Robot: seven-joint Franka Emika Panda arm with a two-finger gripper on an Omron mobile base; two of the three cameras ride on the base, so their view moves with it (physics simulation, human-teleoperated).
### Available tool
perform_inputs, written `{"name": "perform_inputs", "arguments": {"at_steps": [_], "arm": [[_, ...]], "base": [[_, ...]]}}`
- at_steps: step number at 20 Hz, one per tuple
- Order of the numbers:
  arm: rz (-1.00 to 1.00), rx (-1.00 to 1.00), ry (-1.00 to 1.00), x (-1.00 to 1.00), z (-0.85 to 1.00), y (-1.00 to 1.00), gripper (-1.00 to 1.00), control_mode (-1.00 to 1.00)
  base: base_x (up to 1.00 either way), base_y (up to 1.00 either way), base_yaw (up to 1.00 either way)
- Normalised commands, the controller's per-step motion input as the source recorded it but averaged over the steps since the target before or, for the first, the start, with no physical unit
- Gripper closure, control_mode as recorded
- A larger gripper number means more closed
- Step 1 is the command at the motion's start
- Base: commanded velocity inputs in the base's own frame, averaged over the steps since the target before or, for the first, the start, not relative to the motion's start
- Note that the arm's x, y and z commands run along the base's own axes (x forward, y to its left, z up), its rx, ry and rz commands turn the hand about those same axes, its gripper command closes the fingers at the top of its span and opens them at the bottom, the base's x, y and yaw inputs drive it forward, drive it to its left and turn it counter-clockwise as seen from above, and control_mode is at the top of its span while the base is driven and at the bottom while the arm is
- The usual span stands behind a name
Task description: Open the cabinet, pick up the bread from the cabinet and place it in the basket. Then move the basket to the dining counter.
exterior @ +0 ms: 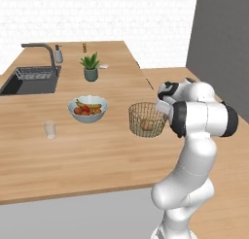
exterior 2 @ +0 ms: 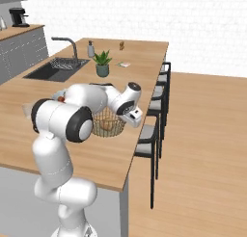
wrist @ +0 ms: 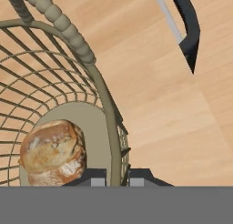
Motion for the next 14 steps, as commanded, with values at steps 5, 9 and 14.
{"name": "perform_inputs", "arguments": {"at_steps": [5, 9, 14], "arm": [[0.0, 0.0, 0.0, 0.18, -0.33, 0.02, 1.0, -1.0], [0.0, 0.0, -0.01, 0.14, -0.38, 0.09, 1.0, -1.0], [0.0, 0.0, 0.0, 0.02, -0.15, 0.05, -1.0, -1.0]], "base": [[0.0, 0.0, 0.0], [0.0, 0.0, 0.0], [0.0, 0.0, 0.0]]}}
